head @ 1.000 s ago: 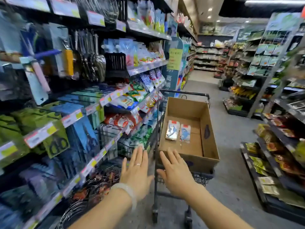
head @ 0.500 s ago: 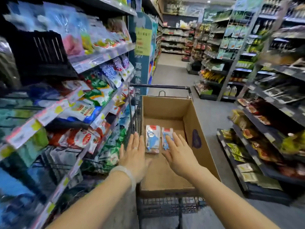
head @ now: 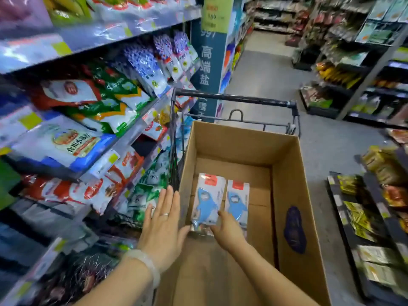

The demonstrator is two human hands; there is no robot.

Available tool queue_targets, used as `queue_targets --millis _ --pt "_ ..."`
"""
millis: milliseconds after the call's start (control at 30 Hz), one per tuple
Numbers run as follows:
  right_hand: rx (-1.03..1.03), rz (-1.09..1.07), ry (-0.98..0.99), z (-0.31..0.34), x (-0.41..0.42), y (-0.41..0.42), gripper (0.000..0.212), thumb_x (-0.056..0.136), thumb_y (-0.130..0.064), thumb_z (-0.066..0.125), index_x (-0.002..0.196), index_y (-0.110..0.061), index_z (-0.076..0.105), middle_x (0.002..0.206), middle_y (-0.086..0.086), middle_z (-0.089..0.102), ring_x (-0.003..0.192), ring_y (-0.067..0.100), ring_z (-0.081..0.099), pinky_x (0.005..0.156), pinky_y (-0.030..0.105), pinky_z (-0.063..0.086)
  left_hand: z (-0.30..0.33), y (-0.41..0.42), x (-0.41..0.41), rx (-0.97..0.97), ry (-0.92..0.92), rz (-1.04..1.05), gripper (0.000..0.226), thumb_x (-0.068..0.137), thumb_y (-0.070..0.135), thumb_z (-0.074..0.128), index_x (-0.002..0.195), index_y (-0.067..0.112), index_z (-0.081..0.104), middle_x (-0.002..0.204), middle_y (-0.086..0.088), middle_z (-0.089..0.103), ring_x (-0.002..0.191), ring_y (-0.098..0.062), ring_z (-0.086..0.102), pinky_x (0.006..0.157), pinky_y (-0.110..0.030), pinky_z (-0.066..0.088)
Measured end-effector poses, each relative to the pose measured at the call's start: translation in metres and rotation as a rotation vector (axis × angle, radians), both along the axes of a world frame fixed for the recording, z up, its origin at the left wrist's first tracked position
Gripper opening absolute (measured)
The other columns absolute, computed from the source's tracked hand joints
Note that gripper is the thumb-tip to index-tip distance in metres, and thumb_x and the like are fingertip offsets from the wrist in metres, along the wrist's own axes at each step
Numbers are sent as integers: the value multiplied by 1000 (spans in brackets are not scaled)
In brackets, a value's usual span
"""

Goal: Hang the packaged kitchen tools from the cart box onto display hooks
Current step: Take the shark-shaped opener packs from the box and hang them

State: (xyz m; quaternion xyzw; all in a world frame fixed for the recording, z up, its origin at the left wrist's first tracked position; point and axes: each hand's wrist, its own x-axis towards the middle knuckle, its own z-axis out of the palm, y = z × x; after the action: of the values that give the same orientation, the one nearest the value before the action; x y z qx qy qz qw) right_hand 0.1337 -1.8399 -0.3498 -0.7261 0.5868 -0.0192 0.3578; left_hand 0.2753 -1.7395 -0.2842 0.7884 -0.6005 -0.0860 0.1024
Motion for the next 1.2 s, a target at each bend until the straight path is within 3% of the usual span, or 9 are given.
queue_targets --millis 100,167,333,567,667,733,867,1000,1200 --pt "32 -80 -43 -36 8 -36 58 82 -32 66 131 -17 39 130 6 50 118 25 50 96 35 45 -21 -30 3 -57 -77 -15 82 76 43 55 141 1 27 149 -14 29 139 -24 17 108 -35 17" --pt "33 -133 -50 -56 16 -55 80 74 -44 72 137 -18 30 133 8 47 121 26 47 97 43 46 -33 -44 3 -51 -125 -10 81 72 47 53 136 3 33 142 -13 43 132 -22 27 109 -40 27" --pt "42 -237 -11 -87 30 -88 99 66 -49 78 139 -9 25 134 14 47 123 33 47 96 43 45 -44 -64 1 -65 -180 57 75 80 47 33 142 4 25 149 -11 29 144 -20 4 110 -39 17" --pt "242 -343 -247 -104 17 -101 44 73 -25 77 107 -7 57 104 12 68 91 29 66 80 45 55 -43 -76 -5 17 -144 73 81 80 49 32 146 4 18 152 -9 15 142 -10 -24 116 -41 11" --pt "371 -526 -480 -82 2 -103 22 77 -7 73 83 -10 52 97 17 67 85 30 66 84 48 55 -29 -80 -17 26 39 43 76 92 49 24 137 15 -27 144 2 -34 129 -5 -43 111 -33 -16" --pt "363 -519 -621 -59 -12 -102 25 80 -7 70 79 -11 45 97 18 68 85 30 69 80 49 57 -20 -84 -23 66 66 31 75 98 44 28 134 18 -32 138 6 -41 129 -7 -40 110 -27 -20" --pt "319 -260 -927 11 -30 -104 19 83 -9 66 87 -10 47 86 4 72 79 17 73 58 26 57 -9 -98 -26 -29 393 69 87 91 44 49 148 16 -11 157 4 -12 140 -2 -12 112 -18 -3" --pt "280 -43 -1025 62 -13 -103 17 82 0 64 87 -10 50 70 -1 71 64 10 69 57 23 55 5 -117 -22 -240 944 141 100 75 24 76 149 31 9 145 12 40 130 -5 43 103 -31 43" --pt "304 -207 -961 30 8 -112 16 93 -26 53 90 -13 60 78 -1 67 72 12 64 69 27 54 2 -115 0 -378 1023 298 98 69 5 79 145 26 21 140 7 44 121 -9 50 95 -30 48"
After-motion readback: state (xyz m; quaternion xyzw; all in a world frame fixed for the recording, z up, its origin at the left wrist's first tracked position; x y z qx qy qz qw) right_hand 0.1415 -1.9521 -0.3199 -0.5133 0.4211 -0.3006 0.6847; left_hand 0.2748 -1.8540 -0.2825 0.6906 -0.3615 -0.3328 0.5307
